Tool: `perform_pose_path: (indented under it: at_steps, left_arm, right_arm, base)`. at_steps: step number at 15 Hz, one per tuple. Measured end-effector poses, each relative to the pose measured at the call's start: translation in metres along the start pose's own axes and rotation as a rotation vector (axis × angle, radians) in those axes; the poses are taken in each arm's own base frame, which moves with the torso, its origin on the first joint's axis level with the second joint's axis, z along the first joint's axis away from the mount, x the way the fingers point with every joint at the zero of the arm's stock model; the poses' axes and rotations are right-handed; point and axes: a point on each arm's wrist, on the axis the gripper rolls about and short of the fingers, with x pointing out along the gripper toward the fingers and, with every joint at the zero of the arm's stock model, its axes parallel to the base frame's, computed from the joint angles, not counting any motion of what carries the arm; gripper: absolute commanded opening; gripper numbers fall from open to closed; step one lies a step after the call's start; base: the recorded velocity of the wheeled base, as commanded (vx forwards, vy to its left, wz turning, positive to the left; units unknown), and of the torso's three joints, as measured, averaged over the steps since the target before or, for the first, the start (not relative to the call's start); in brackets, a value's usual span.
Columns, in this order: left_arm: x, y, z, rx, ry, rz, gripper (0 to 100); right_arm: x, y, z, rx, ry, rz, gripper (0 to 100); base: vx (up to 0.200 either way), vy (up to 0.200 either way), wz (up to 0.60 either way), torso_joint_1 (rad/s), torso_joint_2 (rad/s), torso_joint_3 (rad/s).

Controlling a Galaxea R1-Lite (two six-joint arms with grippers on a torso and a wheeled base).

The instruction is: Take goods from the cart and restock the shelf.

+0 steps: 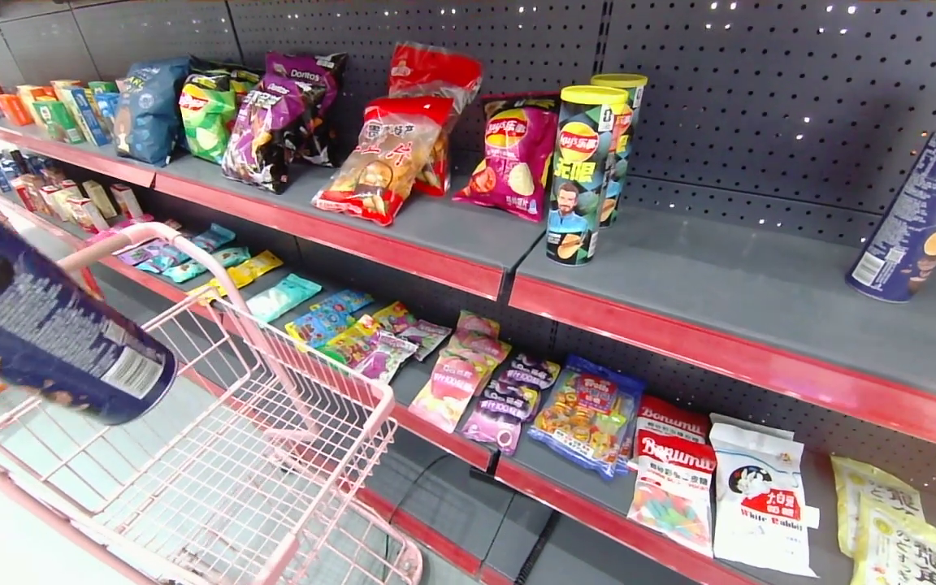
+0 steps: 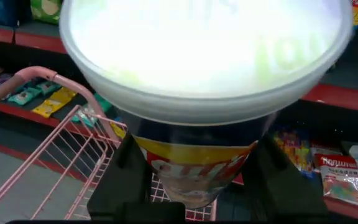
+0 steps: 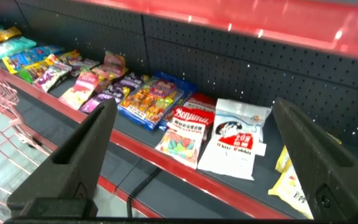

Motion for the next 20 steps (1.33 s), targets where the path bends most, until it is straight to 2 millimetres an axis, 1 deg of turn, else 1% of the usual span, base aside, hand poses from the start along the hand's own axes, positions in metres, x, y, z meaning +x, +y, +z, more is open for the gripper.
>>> perform_pose_path:
  at_steps: [2,4,6,8,10,12,15,18,20]
  left_arm:
    - [-0.019,-0.004,-0.014,0.003,-0.006,0.021,0]
    - [-0.030,-0.005,-0.027,0.003,-0.003,0.048,0]
    - [-0.038,-0.006,-0.035,0.009,-0.006,0.071,0]
    - [-0.043,-0.006,-0.039,0.033,-0.003,0.126,0]
    - [-0.046,-0.005,-0.040,0.075,0.000,0.205,0]
    - [-0.047,-0.006,-0.041,0.087,0.004,0.178,0]
    - [-0.051,-0.007,-0.041,0.113,-0.007,0.183,0]
    - [-0.054,-0.005,-0.044,0.163,0.017,0.281,0]
    - [-0.058,-0.005,-0.045,0.212,0.032,0.328,0]
  right_arm:
    - [0.000,0.000,0.000,0.000,-0.001,0.000,100]
    - [0.000,0.000,0.000,0.000,-0.001,0.000,100]
    - [0.000,0.000,0.000,0.000,-0.001,0.000,100]
    - [0.000,0.000,0.000,0.002,-0.002,0.001,100]
    - [0.000,0.000,0.000,0.002,0.000,0.002,100]
    - [0.000,0.000,0.000,0.002,0.000,0.001,100]
    - [0.000,0.000,0.000,0.002,0.000,0.001,100]
    - [0.000,0.000,0.000,0.002,0.000,0.001,100]
    - [0.000,0.000,0.000,0.002,0.000,0.001,100]
  base:
    - [0.000,0.000,0.00,0.225,-0.57,-0.349]
    - [0.000,0.000,0.00,0.246,-0.60,-0.369]
    - [0.000,0.000,0.00,0.202,-0.51,-0.303]
    - [0.000,0.000,-0.60,0.132,-0.35,-0.198]
    - [0.000,0.000,-0.60,0.027,-0.05,-0.024]
    - [0.000,0.000,-0.60,0.022,-0.01,-0.007]
    - [0.000,0.000,-0.60,0.006,0.00,0.004]
    - [0.000,0.000,-0.60,0.004,0.01,0.002]
    - [0.000,0.000,0.00,0.000,0.00,0.000]
